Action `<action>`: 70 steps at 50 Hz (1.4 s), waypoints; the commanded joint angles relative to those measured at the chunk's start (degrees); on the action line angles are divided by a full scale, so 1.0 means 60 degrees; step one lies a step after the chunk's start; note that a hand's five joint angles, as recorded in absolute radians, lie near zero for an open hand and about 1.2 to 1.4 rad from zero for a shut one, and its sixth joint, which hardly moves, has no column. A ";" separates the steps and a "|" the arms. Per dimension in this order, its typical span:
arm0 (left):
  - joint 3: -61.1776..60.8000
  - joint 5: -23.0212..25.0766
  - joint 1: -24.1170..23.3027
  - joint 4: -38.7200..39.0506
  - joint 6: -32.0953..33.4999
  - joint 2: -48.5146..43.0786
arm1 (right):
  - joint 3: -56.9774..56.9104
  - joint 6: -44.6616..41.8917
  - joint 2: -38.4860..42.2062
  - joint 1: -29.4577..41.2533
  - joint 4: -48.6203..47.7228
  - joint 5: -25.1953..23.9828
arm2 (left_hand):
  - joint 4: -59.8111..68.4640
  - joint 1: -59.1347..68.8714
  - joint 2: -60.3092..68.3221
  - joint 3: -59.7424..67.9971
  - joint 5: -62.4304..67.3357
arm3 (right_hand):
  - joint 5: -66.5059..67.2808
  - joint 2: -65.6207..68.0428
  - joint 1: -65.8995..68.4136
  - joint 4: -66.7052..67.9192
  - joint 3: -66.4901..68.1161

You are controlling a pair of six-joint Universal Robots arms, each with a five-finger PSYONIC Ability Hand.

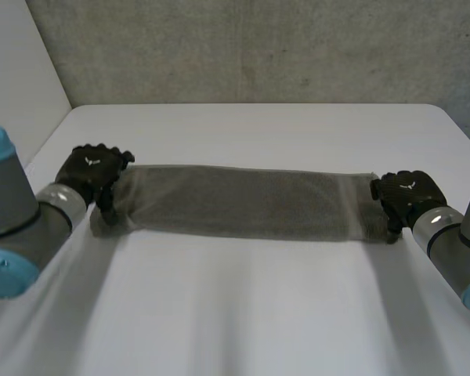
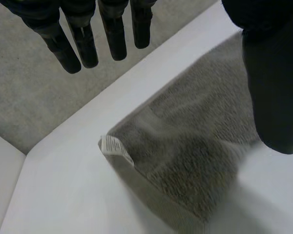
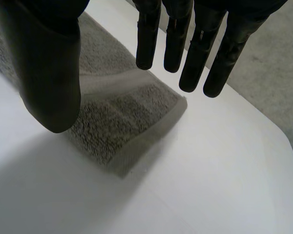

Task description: Fold the towel.

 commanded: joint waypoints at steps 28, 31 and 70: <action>-0.0880 -0.0069 0.0556 0.1273 0.1062 -0.0991 | -0.0444 -0.0026 0.1348 -0.0864 -0.0739 -0.0287 | -0.0003 0.0037 -0.0148 -0.0157 -0.1856 | 0.8371 0.8522 0.8466 0.8480 0.8476; -0.0880 -0.0069 0.0556 0.1288 0.1047 -0.0976 | -0.0547 -0.0143 0.1348 -0.1040 -0.0710 -0.0287 | -0.0030 0.0009 -0.0175 -0.0185 -0.1883 | 0.8371 0.8522 0.8466 0.8480 0.8476; -0.0924 -0.0069 0.0556 0.1302 0.1033 -0.0903 | 0.0273 -0.0554 0.1363 -0.1715 -0.1427 -0.2308 | -0.0115 -0.0075 -0.0260 -0.0269 -0.1968 | 0.1569 0.1719 0.1664 0.1677 0.1674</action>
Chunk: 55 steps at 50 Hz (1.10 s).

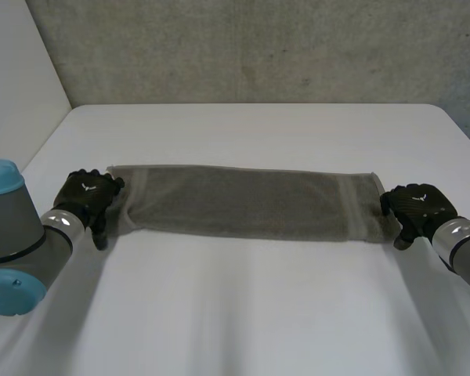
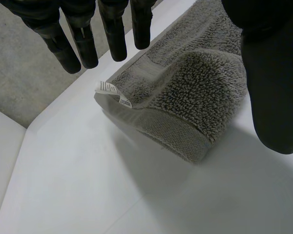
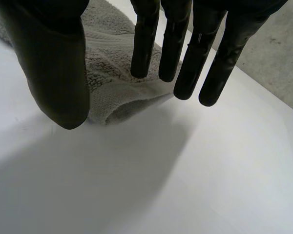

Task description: Fold the towel.

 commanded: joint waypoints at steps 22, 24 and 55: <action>-0.0028 0.0014 0.0000 0.0000 0.0000 0.0010 | -0.0334 0.0005 0.0804 0.0157 -0.0535 0.0040 | -0.0138 -0.0174 -0.0352 -0.0337 -0.2039 | 0.7275 0.7412 0.7332 0.7338 0.7363; -0.0028 0.0014 0.0000 0.0000 0.0000 0.0010 | -0.0393 0.0005 0.0804 0.0098 -0.0550 0.0143 | -0.0138 -0.0174 -0.0352 -0.0337 -0.2039 | 0.7275 0.7412 0.7333 0.7338 0.7363; -0.0087 0.0014 -0.0015 0.0000 0.0000 0.0069 | -0.1990 -0.0083 0.0394 -0.2099 0.0212 0.0245 | -0.0222 -0.0258 -0.0436 -0.0421 -0.2124 | 0.7275 0.7412 0.7333 0.7338 0.7363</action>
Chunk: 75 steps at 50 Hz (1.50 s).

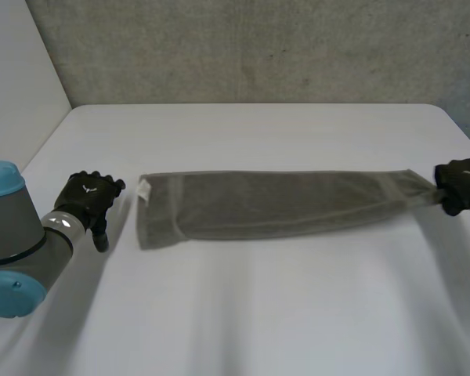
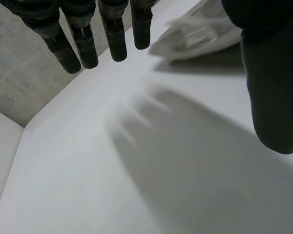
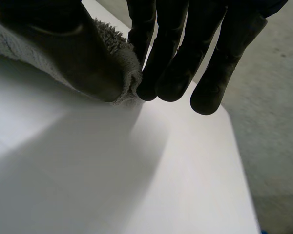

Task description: Fold the towel.

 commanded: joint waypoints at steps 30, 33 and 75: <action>0.1478 -0.0103 -0.0850 -0.0132 -0.1846 0.1704 | -0.7795 -0.0010 0.1892 0.7207 0.3367 0.1938 | -0.0783 -0.0818 -0.0970 -0.0967 -0.2671 | 0.0748 0.0844 0.1214 0.0524 0.0595; 0.1493 -0.0117 -0.1055 -0.0132 -0.1904 0.1689 | -0.8103 -0.0186 0.2698 0.8174 0.3323 0.1864 | -0.0755 -0.0790 -0.0942 -0.0939 -0.2643 | 0.0748 0.0844 0.1214 0.0524 0.0595; 0.1522 -0.0176 -0.3002 -0.0059 -0.1875 0.0724 | -0.2101 0.1542 0.0369 0.5920 0.2682 0.1850 | -0.0643 -0.0679 -0.0830 -0.0827 -0.2531 | -0.9850 -0.9754 -0.9384 -1.0074 -1.0003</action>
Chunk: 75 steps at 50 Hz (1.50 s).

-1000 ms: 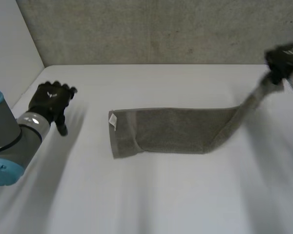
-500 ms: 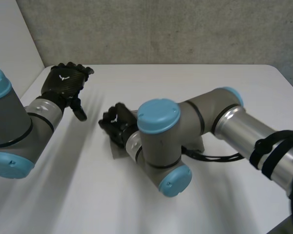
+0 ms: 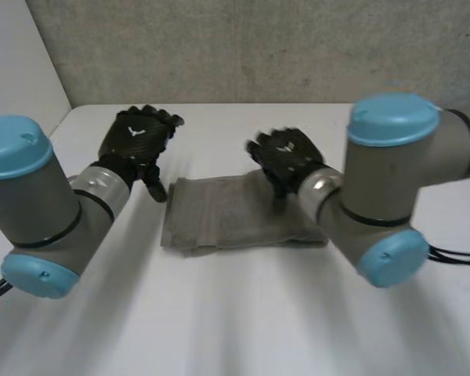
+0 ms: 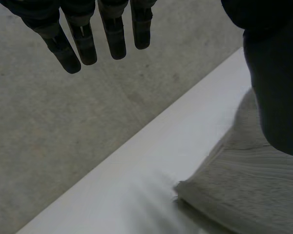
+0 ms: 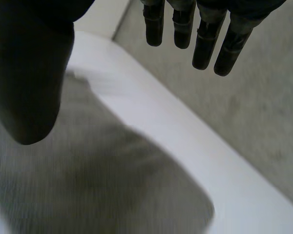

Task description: Fold the towel.

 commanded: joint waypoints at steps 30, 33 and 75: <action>-0.0132 -0.0446 -0.0852 0.0032 -0.0076 -0.0783 | 0.4111 -0.0089 -0.0282 -0.1823 -0.3019 0.0056 | -0.0573 -0.0585 -0.0546 -0.0458 -0.1951 | 1.1084 1.1015 1.1136 1.0908 1.0993; -0.0146 -0.0446 -0.0852 0.0018 -0.0090 -0.0754 | 0.4169 -0.0205 -0.0735 -0.1823 -0.2874 0.0145 | -0.0573 -0.0585 -0.0546 -0.0458 -0.1951 | 1.1084 1.1015 1.1136 1.0908 1.0993; 0.0469 -0.1339 -0.0617 -0.0041 -0.1365 0.0213 | -0.0152 -0.3356 0.1401 0.2528 -0.0353 0.0116 | -0.0657 -0.0669 -0.0630 -0.0542 -0.2036 | 0.5347 0.5278 0.5399 0.5171 0.5257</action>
